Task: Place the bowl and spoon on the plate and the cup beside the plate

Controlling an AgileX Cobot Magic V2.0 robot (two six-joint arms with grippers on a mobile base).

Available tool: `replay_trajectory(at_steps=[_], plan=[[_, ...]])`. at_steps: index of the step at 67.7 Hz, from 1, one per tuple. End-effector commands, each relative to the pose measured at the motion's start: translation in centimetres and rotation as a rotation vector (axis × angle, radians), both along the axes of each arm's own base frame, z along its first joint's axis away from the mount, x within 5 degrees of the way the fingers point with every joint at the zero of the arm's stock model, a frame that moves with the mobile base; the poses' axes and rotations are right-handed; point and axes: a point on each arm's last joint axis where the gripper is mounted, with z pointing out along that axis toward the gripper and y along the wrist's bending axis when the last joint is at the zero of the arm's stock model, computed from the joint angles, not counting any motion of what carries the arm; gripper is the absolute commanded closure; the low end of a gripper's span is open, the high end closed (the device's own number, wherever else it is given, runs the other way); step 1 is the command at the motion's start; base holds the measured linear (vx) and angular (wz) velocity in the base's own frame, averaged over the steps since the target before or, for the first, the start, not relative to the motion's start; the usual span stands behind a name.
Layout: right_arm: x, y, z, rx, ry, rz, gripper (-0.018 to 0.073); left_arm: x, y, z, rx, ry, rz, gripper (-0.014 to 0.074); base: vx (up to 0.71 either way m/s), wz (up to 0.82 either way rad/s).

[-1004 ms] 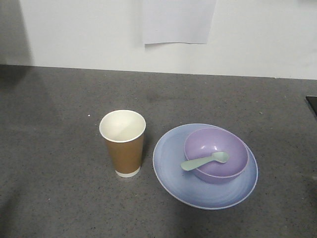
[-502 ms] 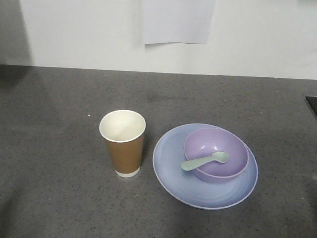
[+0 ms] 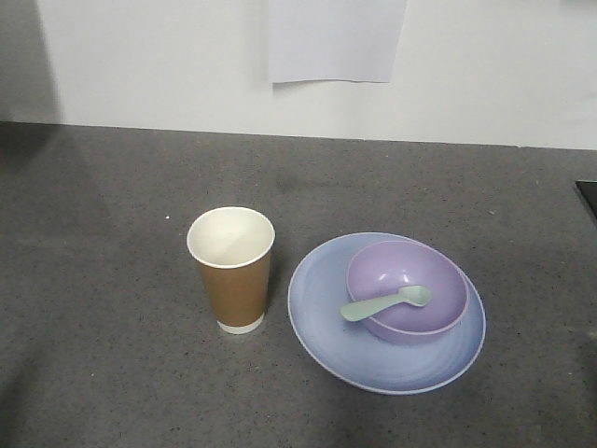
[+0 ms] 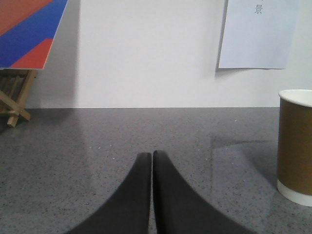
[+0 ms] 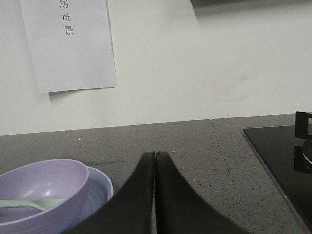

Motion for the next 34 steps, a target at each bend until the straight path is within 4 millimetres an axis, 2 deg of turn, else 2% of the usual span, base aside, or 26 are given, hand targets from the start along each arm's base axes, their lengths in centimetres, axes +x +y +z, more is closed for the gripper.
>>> replay_trajectory(at_steps=[1,34], plan=[[-0.10,-0.08,0.40,-0.007,-0.074,-0.012,0.0570,-0.27,0.03,1.37,-0.014,-0.108,0.001,0.0603,0.00,0.00],[-0.10,-0.07,0.38,-0.006,-0.072,-0.011,0.0570,-0.27,0.03,1.37,-0.014,-0.108,0.001,0.0603,0.00,0.00]])
